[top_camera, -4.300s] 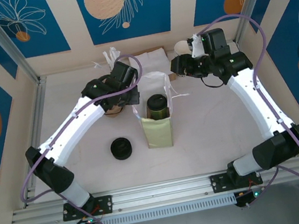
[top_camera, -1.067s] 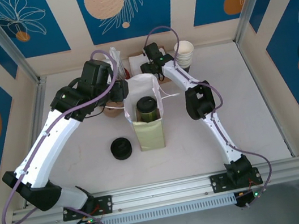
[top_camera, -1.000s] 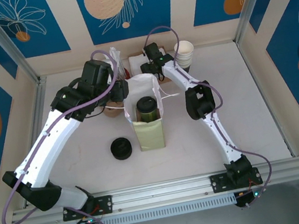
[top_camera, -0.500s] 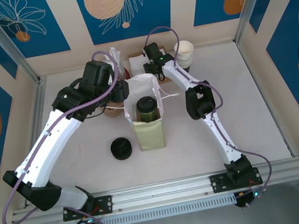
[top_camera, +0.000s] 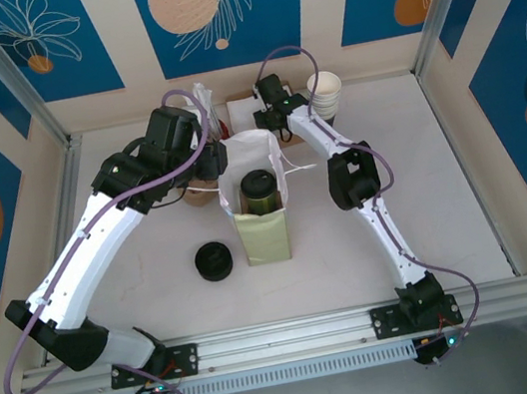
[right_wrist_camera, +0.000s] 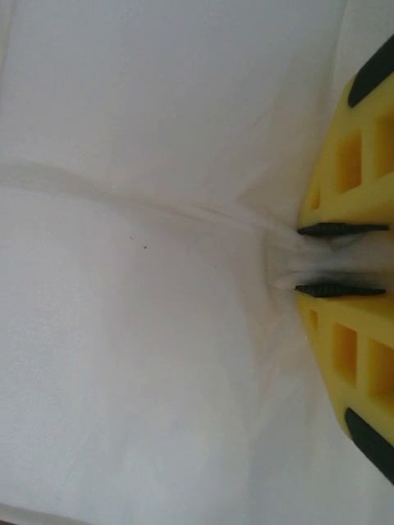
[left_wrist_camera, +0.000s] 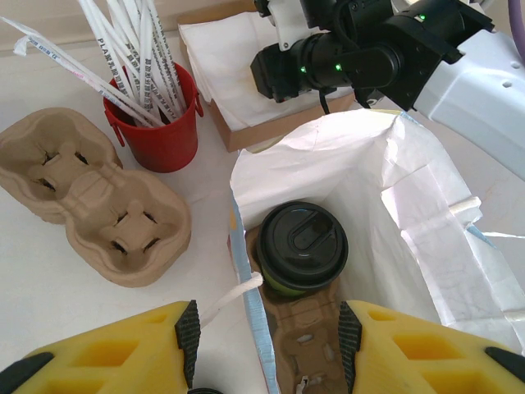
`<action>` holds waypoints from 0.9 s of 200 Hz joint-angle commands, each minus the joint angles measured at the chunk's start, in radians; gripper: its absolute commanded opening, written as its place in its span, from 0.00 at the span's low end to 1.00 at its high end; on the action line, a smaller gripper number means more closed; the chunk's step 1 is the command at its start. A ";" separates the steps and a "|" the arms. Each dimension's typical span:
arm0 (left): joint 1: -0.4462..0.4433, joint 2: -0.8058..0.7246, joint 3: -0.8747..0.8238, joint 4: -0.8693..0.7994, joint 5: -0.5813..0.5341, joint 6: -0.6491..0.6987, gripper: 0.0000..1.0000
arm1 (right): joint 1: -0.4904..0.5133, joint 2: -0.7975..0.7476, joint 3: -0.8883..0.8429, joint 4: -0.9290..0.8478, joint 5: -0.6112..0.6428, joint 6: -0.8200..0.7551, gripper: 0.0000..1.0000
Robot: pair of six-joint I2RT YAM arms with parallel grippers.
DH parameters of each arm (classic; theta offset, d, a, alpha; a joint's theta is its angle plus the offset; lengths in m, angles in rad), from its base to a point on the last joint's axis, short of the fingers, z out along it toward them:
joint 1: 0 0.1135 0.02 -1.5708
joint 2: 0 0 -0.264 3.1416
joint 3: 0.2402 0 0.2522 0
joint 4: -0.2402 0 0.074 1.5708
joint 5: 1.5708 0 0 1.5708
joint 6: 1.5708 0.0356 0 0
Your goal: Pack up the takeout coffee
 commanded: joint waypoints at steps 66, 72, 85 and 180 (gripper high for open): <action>0.007 0.017 0.020 0.012 0.023 0.013 0.49 | -0.004 -0.195 0.017 -0.013 -0.020 -0.001 0.18; 0.007 0.014 0.020 0.012 0.025 0.011 0.49 | -0.004 -0.207 0.017 -0.019 -0.020 -0.001 0.17; 0.008 0.008 0.018 0.011 0.028 0.008 0.49 | -0.003 -0.233 0.017 -0.029 -0.020 -0.005 0.16; 0.008 -0.102 -0.037 -0.001 0.021 0.000 0.51 | 0.029 -0.525 0.022 -0.155 -0.047 -0.006 0.10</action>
